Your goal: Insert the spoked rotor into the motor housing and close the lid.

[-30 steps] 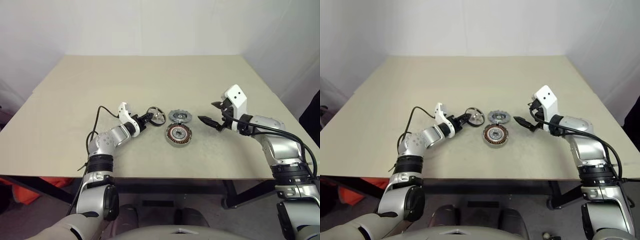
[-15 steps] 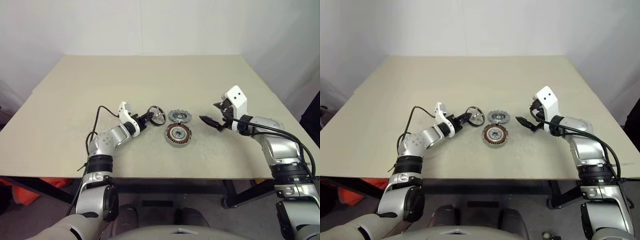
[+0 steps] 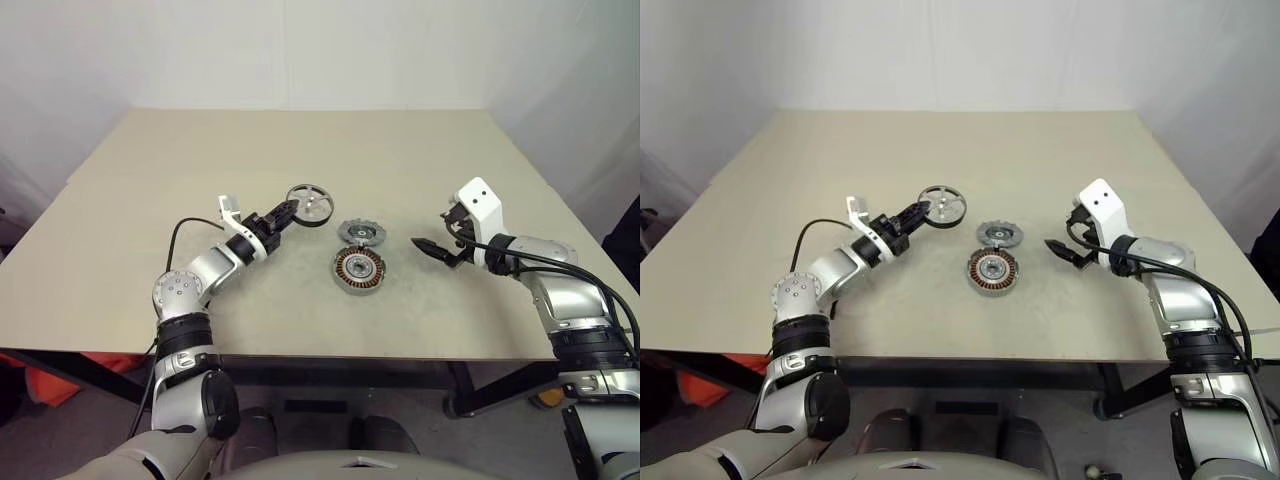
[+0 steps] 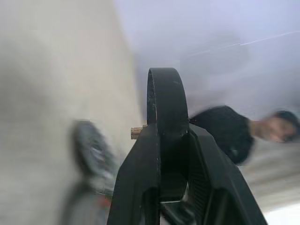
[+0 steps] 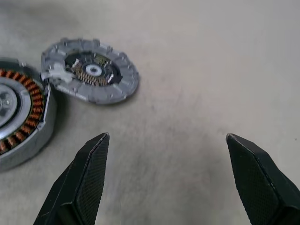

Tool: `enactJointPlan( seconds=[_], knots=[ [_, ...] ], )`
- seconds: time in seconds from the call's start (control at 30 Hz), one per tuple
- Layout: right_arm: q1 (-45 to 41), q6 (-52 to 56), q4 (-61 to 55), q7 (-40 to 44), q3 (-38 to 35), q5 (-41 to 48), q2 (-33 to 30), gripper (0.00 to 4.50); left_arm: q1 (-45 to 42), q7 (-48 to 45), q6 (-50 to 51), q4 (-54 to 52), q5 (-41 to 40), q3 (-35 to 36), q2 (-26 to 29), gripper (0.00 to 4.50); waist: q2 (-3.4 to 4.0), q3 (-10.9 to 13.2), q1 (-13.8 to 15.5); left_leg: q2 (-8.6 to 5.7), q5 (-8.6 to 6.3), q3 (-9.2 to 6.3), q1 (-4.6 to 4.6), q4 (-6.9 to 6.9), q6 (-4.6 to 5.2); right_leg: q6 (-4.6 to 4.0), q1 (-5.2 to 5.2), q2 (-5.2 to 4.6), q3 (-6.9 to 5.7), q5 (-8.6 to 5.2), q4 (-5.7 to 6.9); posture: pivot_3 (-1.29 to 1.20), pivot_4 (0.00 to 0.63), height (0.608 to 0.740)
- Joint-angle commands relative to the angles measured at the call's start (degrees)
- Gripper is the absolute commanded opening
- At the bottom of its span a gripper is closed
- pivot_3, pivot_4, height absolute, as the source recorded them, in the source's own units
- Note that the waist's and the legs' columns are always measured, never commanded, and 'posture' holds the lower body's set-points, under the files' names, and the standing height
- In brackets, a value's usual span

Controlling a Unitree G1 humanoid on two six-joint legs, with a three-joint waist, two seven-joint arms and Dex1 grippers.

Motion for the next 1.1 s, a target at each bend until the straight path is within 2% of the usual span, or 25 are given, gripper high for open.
enactJointPlan(
  seconds=[0.03, 0.2, 0.37, 0.7, 1.1],
  knots=[
    [0.28, -0.13, -1.6, 0.6, -0.05, -1.02, -1.9, 4.5, -0.85, 1.27, 7.19, -3.15, -4.43, -4.41, -0.8, 0.43, 0.0, 0.0, 0.0, 0.01, -0.01, 0.0, 0.0, 0.0, 0.02, 0.09, 0.0, -0.02, 0.01, -0.06, -0.01, 0.0, 0.0, 0.74],
    [2.16, 0.6, -4.02, 1.43, -0.73, -0.26, -2.86, 4.5, 0.41, 0.21, 11.76, -1.21, -2.77, -8.04, 1.82, 0.43, -0.01, 0.01, -0.43, 0.0, -0.01, 0.0, 0.01, -0.04, 0.02, 0.31, -0.01, 0.11, 0.01, -0.18, 0.0, 0.0, 0.0, 0.74],
    [5.59, 0.16, -7.14, 3.14, -1.37, 0.69, -4.26, 4.5, 0.71, -1.67, 10.58, 0.64, 0.5, -10.36, 4.23, 0.43, 0.0, 0.0, -0.29, 0.02, 0.01, 0.0, 0.08, -0.09, -0.01, 0.35, 0.0, 0.16, 0.01, -0.22, -0.02, 0.0, 0.0, 0.74],
    [8.12, -0.05, -10.7, 5.46, -1.37, 1.8, -4.86, 4.5, -1.01, -4.93, 9.02, 4.98, 2.36, -11.19, 2.0, 0.43, 0.0, 0.0, -0.11, -0.05, 0.0, 0.0, 0.06, -0.06, 0.0, 0.36, 0.02, 0.05, 0.02, -0.22, -0.06, 0.0, 0.0, 0.74],
    [8.8, 0.01, -12.46, 6.18, -1.79, 2.27, -4.63, 4.5, -2.78, -8.72, 6.06, 11.39, 9.25, -13.89, 1.5, 0.43, 0.0, 0.0, -0.11, -0.06, 0.0, 0.0, 0.06, -0.07, 0.01, 0.36, 0.03, 0.05, 0.01, -0.22, -0.06, 0.0, 0.0, 0.74]
  ],
)
